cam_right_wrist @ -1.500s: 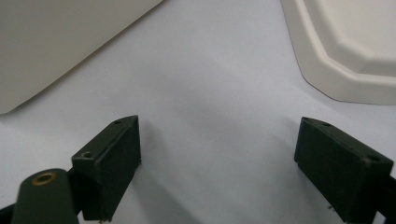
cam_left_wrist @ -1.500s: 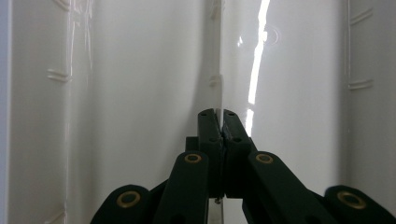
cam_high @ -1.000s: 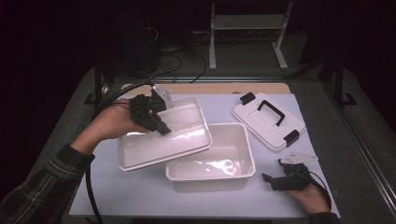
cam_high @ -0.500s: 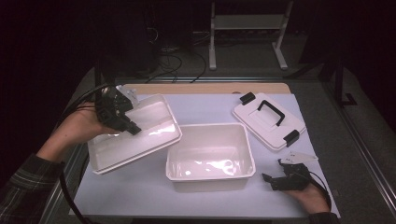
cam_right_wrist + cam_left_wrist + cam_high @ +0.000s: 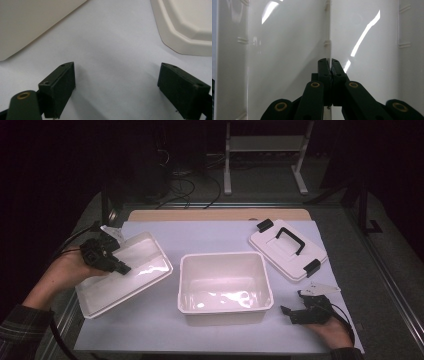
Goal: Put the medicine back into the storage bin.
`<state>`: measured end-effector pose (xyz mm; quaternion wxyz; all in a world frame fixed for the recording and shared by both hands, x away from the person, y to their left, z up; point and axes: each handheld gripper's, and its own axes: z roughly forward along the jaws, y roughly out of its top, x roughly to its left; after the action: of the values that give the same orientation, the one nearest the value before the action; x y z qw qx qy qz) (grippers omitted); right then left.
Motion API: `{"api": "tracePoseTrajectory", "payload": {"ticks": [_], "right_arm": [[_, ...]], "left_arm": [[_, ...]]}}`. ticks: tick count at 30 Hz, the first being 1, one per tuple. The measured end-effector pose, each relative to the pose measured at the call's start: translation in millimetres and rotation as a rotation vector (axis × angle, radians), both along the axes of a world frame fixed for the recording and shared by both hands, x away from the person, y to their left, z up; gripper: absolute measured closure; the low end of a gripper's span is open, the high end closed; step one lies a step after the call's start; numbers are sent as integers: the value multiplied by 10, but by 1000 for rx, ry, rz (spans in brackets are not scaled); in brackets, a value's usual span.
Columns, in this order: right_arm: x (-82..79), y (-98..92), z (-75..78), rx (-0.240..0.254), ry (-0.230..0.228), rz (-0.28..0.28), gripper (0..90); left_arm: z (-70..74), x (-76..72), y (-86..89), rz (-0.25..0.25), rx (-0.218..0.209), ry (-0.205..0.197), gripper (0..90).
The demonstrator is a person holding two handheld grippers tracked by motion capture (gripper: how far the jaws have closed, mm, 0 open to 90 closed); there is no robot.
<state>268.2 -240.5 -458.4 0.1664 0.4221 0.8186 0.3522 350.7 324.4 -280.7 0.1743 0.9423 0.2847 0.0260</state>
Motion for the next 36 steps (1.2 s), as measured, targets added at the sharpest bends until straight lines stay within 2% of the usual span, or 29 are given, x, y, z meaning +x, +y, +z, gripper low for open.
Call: {"api": "tracePoseTrajectory", "payload": {"ticks": [6, 20, 28, 36], "right_arm": [[0, 0, 0, 1, 0, 0, 140], [0, -1, 0, 1, 0, 0, 140], [0, -1, 0, 1, 0, 0, 140], [0, -2, 0, 1, 0, 0, 140]], "left_arm": [[-270, -1, 50, 28, 2, 23, 887], [-867, 60, 5, 60, 22, 64, 887], [-1109, 86, -38, 73, 18, 77, 887], [-1231, 80, -49, 80, 20, 83, 886]]}}
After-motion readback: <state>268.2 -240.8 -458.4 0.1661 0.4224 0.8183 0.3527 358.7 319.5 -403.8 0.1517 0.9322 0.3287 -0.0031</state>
